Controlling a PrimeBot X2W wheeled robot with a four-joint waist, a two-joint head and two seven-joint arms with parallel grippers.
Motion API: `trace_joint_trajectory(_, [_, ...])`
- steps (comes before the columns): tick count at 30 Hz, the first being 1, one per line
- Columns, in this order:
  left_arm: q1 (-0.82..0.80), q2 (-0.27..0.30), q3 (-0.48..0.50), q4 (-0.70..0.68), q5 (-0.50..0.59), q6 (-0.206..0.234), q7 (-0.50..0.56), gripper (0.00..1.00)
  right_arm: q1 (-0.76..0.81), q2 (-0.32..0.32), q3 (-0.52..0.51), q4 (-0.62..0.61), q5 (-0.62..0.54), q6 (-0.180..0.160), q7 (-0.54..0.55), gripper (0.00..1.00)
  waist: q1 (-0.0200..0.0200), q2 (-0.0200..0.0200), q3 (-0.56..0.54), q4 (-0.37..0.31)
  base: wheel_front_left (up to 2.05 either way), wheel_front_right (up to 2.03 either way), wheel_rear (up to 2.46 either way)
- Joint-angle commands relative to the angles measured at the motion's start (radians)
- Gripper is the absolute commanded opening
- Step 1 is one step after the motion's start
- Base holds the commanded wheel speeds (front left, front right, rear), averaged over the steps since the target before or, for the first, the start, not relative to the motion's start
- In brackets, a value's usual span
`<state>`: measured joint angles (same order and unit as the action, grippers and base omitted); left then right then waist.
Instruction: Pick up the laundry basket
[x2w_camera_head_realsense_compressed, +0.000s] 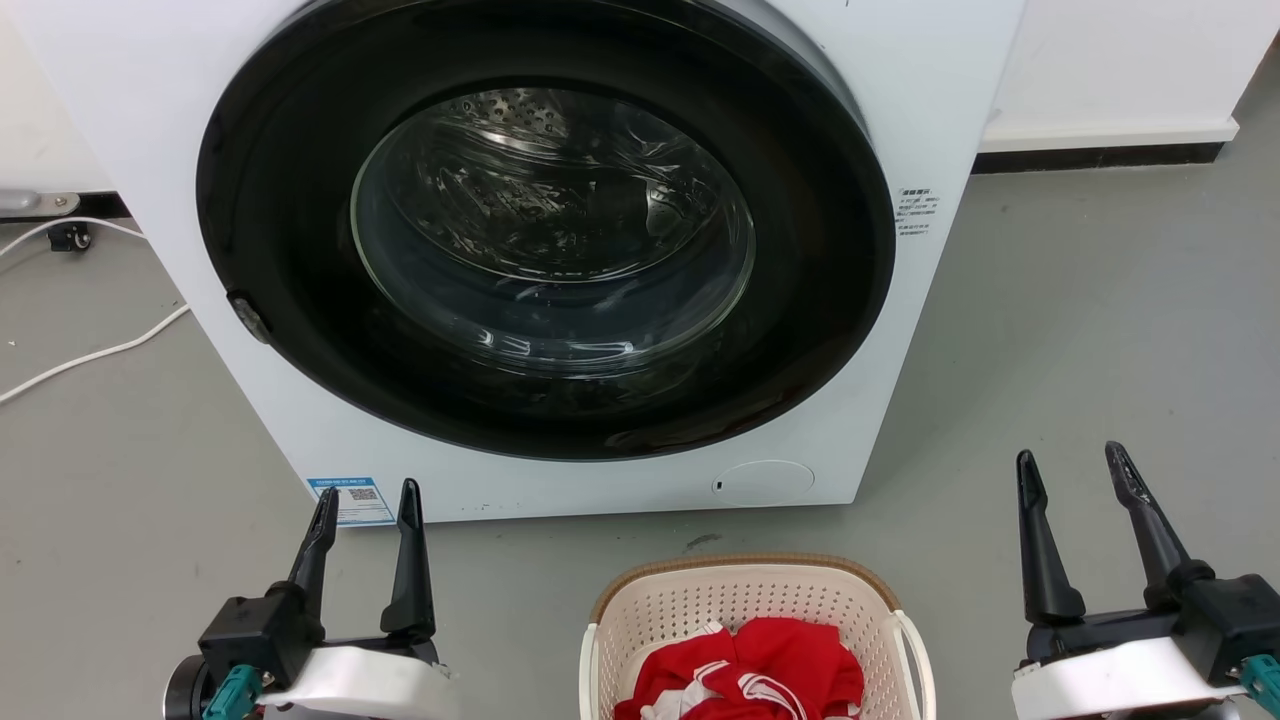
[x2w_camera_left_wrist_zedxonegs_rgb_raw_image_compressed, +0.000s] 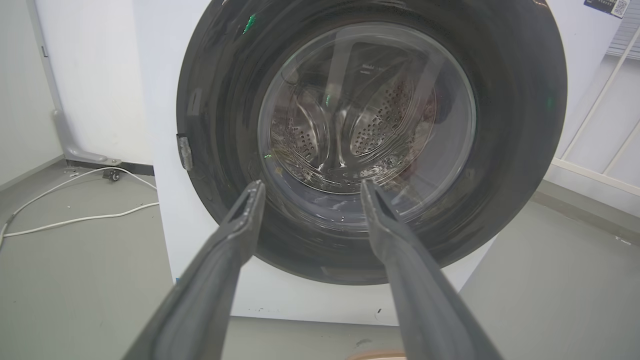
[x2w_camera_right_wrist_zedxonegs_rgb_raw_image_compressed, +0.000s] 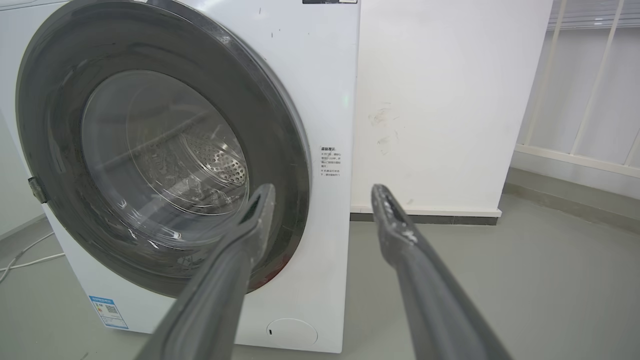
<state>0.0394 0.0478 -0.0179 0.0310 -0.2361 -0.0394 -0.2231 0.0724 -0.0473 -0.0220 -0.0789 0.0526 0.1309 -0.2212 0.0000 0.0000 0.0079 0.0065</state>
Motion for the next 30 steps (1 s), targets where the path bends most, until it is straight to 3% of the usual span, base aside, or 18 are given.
trace_joint_trajectory(1, [0.009,0.003,-0.001,-0.006,0.026,0.005,-0.008,1.0,0.013,-0.005,-0.001,-0.012,-0.025,0.0,-0.01,1.0,0.0,0.0,0.0,0.0,0.0,0.0,0.0])
trace_joint_trajectory(21, [0.026,0.004,-0.012,-0.015,0.174,0.023,-0.045,1.0,0.032,-0.005,-0.007,-0.028,-0.146,0.0,-0.045,1.0,0.0,0.0,0.001,0.006,0.0,0.0,0.0])
trace_joint_trajectory(30, [0.028,0.004,-0.007,-0.008,0.167,0.024,-0.045,1.0,0.03,-0.005,-0.007,-0.015,-0.124,0.0,-0.044,1.0,0.0,0.0,0.002,0.008,0.0,0.0,0.0])
